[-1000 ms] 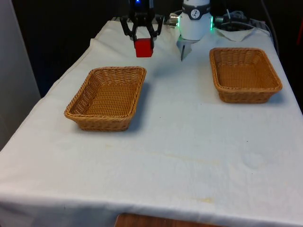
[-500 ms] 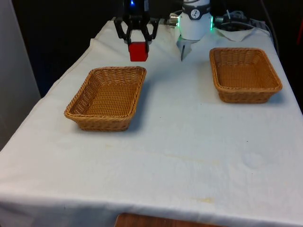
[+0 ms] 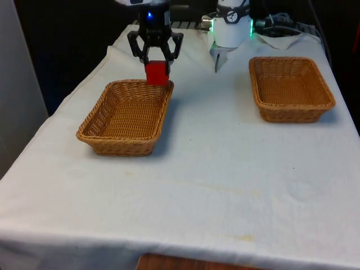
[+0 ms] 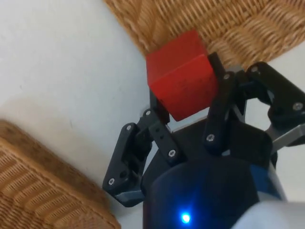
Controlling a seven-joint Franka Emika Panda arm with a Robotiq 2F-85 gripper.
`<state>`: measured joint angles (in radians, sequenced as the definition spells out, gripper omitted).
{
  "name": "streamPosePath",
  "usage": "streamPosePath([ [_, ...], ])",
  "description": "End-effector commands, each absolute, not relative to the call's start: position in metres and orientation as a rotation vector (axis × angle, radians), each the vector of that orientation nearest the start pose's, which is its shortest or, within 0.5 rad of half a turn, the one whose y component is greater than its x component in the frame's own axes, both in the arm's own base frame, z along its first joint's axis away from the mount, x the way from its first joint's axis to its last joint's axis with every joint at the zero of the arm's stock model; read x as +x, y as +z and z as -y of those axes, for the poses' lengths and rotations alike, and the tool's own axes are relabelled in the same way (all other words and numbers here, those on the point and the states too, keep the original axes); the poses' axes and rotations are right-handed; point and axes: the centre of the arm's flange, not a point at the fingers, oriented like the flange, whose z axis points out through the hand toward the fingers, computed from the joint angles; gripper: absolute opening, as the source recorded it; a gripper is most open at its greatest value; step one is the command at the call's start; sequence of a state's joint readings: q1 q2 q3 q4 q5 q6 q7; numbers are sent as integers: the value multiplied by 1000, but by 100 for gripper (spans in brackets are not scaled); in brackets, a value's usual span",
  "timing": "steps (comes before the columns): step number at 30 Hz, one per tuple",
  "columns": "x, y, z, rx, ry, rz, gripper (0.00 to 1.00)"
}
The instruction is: Pick up the red cube and place it into the right basket.
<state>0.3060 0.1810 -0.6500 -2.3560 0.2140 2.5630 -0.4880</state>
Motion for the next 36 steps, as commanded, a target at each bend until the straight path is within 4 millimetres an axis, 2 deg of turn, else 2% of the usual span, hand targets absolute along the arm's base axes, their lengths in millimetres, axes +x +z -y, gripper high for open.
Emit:
streamPosePath([
  [1, 490, 272, 178, -3144, -110, -31, 3],
  [4, 493, 270, 181, -3161, -109, -37, 3],
  [9, 512, 257, 181, -3157, -102, -48, 3],
  [16, 528, 239, 187, -3166, -92, -68, 3],
  [24, 536, 227, 197, -3152, -85, -84, 3],
  [29, 536, 224, 199, -3156, -78, -86, 47],
  [30, 535, 225, 199, -3145, -80, -84, 47],
  [33, 535, 224, 199, -3144, -78, -84, 76],
  [34, 535, 224, 199, -3144, -79, -87, 95],
  [36, 535, 224, 199, -3144, -79, -85, 100],
])
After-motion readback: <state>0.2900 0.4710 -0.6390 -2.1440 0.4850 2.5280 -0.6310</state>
